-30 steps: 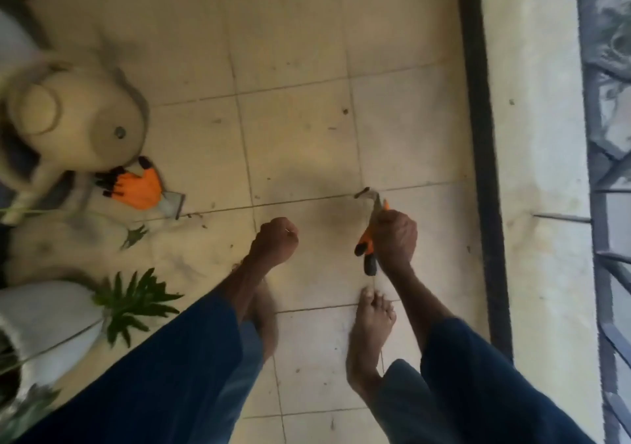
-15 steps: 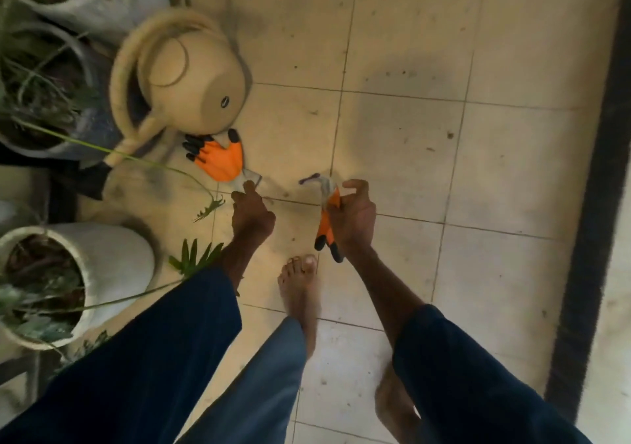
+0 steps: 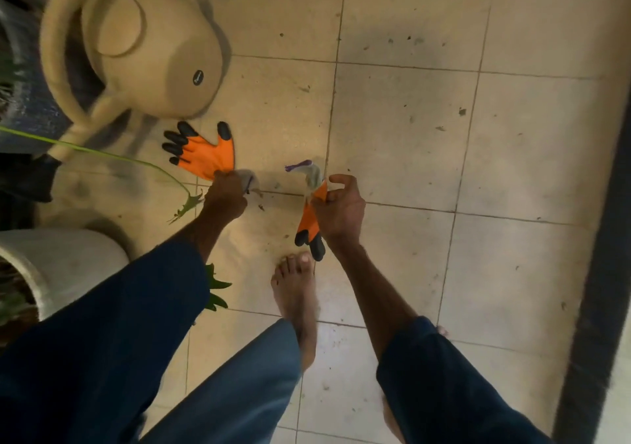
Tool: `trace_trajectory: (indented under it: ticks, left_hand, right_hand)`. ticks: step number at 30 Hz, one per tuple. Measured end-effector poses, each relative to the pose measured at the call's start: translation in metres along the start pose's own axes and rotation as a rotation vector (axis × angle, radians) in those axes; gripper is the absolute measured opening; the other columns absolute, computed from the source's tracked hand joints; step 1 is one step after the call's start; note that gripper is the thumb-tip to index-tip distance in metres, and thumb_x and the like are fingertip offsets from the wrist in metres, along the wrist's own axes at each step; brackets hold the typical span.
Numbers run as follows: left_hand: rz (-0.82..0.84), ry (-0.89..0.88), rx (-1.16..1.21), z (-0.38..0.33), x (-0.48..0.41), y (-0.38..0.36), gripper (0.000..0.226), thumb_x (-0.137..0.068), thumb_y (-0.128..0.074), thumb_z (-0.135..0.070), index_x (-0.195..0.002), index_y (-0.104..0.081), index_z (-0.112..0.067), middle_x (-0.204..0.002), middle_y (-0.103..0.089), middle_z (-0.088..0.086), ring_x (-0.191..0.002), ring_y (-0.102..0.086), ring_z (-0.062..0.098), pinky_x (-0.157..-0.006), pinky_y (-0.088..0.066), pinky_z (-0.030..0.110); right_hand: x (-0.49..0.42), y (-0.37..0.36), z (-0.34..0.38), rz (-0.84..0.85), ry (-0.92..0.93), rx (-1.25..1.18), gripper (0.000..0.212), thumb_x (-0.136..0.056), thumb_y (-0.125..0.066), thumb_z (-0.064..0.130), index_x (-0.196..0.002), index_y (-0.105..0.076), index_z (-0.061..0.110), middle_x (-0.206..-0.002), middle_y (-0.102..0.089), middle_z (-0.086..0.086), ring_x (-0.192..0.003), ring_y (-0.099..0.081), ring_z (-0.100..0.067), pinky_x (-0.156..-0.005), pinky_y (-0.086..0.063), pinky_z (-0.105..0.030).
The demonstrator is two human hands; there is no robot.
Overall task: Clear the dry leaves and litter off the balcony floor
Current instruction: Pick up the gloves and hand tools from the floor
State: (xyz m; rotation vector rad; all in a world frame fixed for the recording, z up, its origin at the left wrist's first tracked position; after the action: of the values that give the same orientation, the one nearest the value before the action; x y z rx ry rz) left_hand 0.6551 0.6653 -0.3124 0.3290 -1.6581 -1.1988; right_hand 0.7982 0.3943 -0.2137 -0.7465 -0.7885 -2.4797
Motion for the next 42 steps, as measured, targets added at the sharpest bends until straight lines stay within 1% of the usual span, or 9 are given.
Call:
trace_trajectory:
  ticks: [4,6,9,11,19,27,31,35,42]
  left_hand:
    - [-0.19,-0.185,0.015,-0.041,0.153,-0.129,0.04,-0.103,-0.045,-0.021,-0.142,-0.05,-0.023,-0.142,-0.054,0.012,-0.135,-0.047,0.03,-0.11,-0.04,0.049]
    - [-0.069,-0.202,0.088,-0.051,0.17,-0.146,0.036,-0.103,-0.047,-0.015,-0.139,-0.052,-0.019,-0.141,-0.055,0.011,-0.134,-0.048,0.029,-0.108,-0.04,0.044]
    - [0.014,-0.262,0.094,-0.055,0.131,-0.013,0.06,-0.09,-0.065,-0.01,-0.142,-0.05,-0.034,-0.131,-0.054,0.008,-0.119,-0.06,0.026,-0.085,-0.048,0.037]
    - [0.131,-0.252,0.106,-0.102,0.194,0.068,0.035,-0.086,-0.072,-0.008,-0.115,-0.06,-0.024,-0.106,-0.056,0.002,-0.094,-0.062,0.017,-0.07,-0.044,0.026]
    - [0.165,-0.541,0.279,-0.211,0.442,0.286,0.027,-0.083,-0.074,-0.001,-0.107,-0.067,-0.008,-0.105,-0.058,0.008,-0.096,-0.06,0.024,-0.078,-0.042,0.028]
    - [0.358,-0.949,0.275,-0.303,0.624,0.44,0.019,-0.079,-0.07,-0.018,-0.09,-0.057,-0.029,-0.092,-0.058,-0.002,-0.086,-0.063,0.024,-0.077,-0.049,0.028]
    - [0.419,-1.091,0.242,-0.322,0.695,0.475,0.031,-0.084,-0.076,-0.008,-0.079,-0.05,-0.025,-0.074,-0.061,-0.007,-0.068,-0.064,0.001,-0.061,-0.051,0.018]
    - [0.52,-1.147,0.123,-0.31,0.748,0.472,0.023,-0.08,-0.076,-0.022,-0.08,-0.053,-0.023,-0.078,-0.067,0.006,-0.072,-0.071,0.025,-0.06,-0.06,0.045]
    - [0.669,-1.414,-0.163,-0.285,0.893,0.421,0.013,-0.092,-0.072,-0.017,-0.092,-0.059,-0.02,-0.075,-0.072,0.006,-0.061,-0.069,0.023,-0.055,-0.057,0.05]
  right_hand:
    - [0.022,0.039,0.003,-0.063,-0.015,0.029,0.026,-0.088,-0.071,0.011,-0.112,-0.059,0.012,-0.078,-0.066,0.004,-0.062,-0.058,0.0,-0.048,-0.041,-0.005]
    - [0.039,0.069,0.013,-0.087,0.006,0.055,0.02,-0.089,-0.069,0.009,-0.107,-0.063,0.015,-0.079,-0.066,0.005,-0.061,-0.057,0.004,-0.049,-0.044,-0.006]
    - [0.074,0.115,0.03,-0.071,-0.011,0.068,0.017,-0.091,-0.065,0.01,-0.091,-0.061,0.026,-0.07,-0.062,0.012,-0.06,-0.061,-0.002,-0.049,-0.049,-0.015]
    - [0.103,0.156,0.043,-0.071,-0.054,0.082,0.016,-0.09,-0.063,0.011,-0.08,-0.062,0.024,-0.065,-0.06,0.012,-0.057,-0.057,0.001,-0.048,-0.041,-0.009]
    - [0.297,0.342,0.107,-0.157,-0.322,0.028,0.02,-0.083,-0.057,0.059,-0.082,-0.062,0.04,-0.071,-0.066,0.015,-0.069,-0.066,-0.009,-0.07,-0.057,-0.036]
    - [0.489,0.492,0.209,-0.462,-0.281,-0.185,0.018,-0.08,-0.077,0.023,-0.097,-0.074,0.018,-0.084,-0.066,0.01,-0.075,-0.059,-0.007,-0.06,-0.038,-0.02]
    - [0.566,0.51,0.204,-0.66,-0.33,-0.289,0.018,-0.077,-0.08,0.02,-0.07,-0.063,0.02,-0.071,-0.062,0.005,-0.07,-0.056,-0.017,-0.063,-0.035,-0.029]
    - [0.663,0.489,0.177,-0.859,-0.43,-0.409,0.017,-0.08,-0.08,0.024,-0.087,-0.072,0.011,-0.085,-0.067,-0.001,-0.079,-0.06,-0.02,-0.066,-0.041,-0.03]
    - [0.838,0.433,0.091,-1.161,-0.638,-0.682,0.023,-0.071,-0.086,0.02,-0.081,-0.068,0.01,-0.079,-0.067,0.001,-0.07,-0.059,-0.014,-0.052,-0.038,-0.01]
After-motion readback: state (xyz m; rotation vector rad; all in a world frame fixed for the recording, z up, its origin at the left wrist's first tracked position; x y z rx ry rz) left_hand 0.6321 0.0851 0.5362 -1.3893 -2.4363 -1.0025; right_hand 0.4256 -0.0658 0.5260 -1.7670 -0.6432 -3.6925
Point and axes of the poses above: each hand's wrist, its own x-axis away from the middle knuckle, its own y-axis out of the back of the hand, z = x × y, the point moved 10 cm from there along -x, towards the middle knuckle
